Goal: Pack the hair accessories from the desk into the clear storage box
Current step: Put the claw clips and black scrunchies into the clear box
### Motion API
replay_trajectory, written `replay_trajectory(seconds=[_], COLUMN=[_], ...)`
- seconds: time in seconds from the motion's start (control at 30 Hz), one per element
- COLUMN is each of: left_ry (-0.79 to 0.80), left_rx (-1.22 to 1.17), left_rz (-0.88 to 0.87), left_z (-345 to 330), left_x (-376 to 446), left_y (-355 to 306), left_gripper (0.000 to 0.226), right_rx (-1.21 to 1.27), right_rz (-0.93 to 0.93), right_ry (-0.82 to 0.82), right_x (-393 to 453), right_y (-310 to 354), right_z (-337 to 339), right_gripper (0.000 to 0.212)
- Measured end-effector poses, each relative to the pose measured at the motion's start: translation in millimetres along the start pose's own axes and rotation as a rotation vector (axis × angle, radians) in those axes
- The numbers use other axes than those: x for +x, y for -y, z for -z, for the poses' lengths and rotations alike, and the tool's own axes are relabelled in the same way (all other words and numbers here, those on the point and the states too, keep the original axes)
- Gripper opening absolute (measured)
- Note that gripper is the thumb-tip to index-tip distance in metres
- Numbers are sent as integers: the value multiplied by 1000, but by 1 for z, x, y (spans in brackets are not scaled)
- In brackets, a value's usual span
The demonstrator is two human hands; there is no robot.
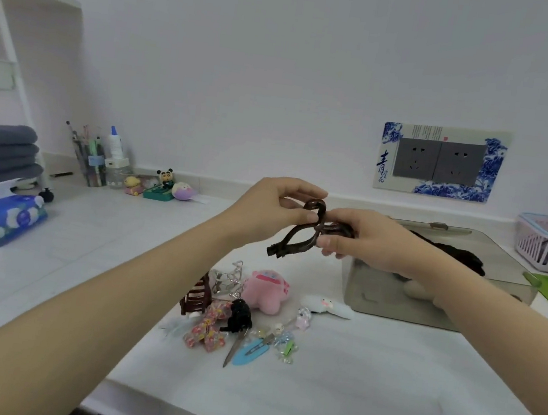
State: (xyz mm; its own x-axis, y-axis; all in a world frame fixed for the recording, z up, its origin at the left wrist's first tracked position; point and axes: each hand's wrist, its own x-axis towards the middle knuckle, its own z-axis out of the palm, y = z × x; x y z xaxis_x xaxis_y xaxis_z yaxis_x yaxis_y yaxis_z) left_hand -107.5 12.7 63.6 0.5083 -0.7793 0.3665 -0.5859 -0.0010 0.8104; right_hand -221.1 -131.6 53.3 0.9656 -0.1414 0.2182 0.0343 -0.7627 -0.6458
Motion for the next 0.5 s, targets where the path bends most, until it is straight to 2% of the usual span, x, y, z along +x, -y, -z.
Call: replay_trajectory(seconds=[0.1, 0.2, 0.27, 0.33, 0.43, 0.5], left_ry=[-5, -14, 40, 123, 187, 200], left_rx=[104, 492, 768, 928, 987, 923], left_rz=[115, 307, 467, 616, 721, 724], left_z=[20, 40, 49, 52, 54, 54], left_x=[-12, -25, -34, -42, -52, -55], left_y=[11, 32, 49, 63, 74, 76], left_gripper=[43, 44, 53, 65, 70, 59], right_rx=[20, 56, 67, 59, 65, 101], right_rz=[-15, -47, -70, -83, -106, -124], right_ry=[-44, -26, 0, 9, 35, 53], right_x=[12, 19, 24, 26, 28, 27], right_y=[3, 3, 1, 3, 8, 12], right_z=[-16, -29, -38, -46, -52, -52], right_gripper=[18, 17, 16, 15, 18, 26])
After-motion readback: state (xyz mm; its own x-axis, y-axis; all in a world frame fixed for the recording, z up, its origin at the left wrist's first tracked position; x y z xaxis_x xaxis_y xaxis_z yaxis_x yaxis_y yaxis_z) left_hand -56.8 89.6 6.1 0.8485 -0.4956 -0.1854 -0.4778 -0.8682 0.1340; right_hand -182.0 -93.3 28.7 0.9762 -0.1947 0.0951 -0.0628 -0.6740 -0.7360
